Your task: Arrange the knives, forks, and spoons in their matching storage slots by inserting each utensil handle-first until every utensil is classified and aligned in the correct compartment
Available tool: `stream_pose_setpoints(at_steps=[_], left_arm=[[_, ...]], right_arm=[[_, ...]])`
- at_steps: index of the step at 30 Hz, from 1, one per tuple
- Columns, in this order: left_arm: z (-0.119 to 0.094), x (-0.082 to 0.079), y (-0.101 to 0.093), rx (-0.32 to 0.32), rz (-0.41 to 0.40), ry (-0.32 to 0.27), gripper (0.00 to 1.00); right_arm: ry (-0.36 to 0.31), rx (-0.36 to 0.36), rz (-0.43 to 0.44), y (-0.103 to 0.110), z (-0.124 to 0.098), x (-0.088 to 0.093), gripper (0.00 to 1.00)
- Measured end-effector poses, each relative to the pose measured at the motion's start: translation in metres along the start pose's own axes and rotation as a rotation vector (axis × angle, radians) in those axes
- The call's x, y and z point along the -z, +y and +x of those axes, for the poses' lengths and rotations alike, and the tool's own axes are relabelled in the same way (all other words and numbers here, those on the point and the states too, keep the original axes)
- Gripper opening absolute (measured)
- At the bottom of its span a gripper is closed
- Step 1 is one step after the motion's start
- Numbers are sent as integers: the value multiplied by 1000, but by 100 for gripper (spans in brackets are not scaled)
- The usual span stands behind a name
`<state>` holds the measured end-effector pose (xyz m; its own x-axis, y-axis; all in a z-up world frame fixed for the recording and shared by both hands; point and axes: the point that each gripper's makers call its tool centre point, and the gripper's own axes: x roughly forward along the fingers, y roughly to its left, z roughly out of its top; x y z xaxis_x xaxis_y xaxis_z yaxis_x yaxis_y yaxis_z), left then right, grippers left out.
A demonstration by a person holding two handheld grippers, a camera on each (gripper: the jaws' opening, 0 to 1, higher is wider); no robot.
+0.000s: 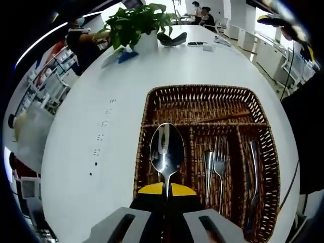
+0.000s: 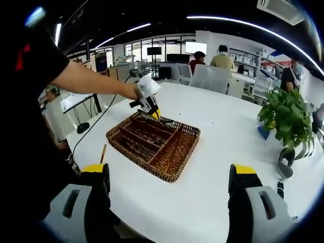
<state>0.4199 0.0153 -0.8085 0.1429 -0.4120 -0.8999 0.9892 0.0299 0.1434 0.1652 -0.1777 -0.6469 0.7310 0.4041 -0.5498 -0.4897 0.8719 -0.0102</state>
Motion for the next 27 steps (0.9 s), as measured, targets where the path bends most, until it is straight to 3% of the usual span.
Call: stream_pose_setpoints(at_steps=[5,15,27], left_arm=[[11,3,-3,24,-44,4,0],[26,4,-5,25,-46,5,0],[39,15,-5,10,-41,24,0]], right_arm=[[11,-6,-1,4,1,6,99],[-1,12,-17,1,-2,3,99],[11,11,-15,1,1,5,99]])
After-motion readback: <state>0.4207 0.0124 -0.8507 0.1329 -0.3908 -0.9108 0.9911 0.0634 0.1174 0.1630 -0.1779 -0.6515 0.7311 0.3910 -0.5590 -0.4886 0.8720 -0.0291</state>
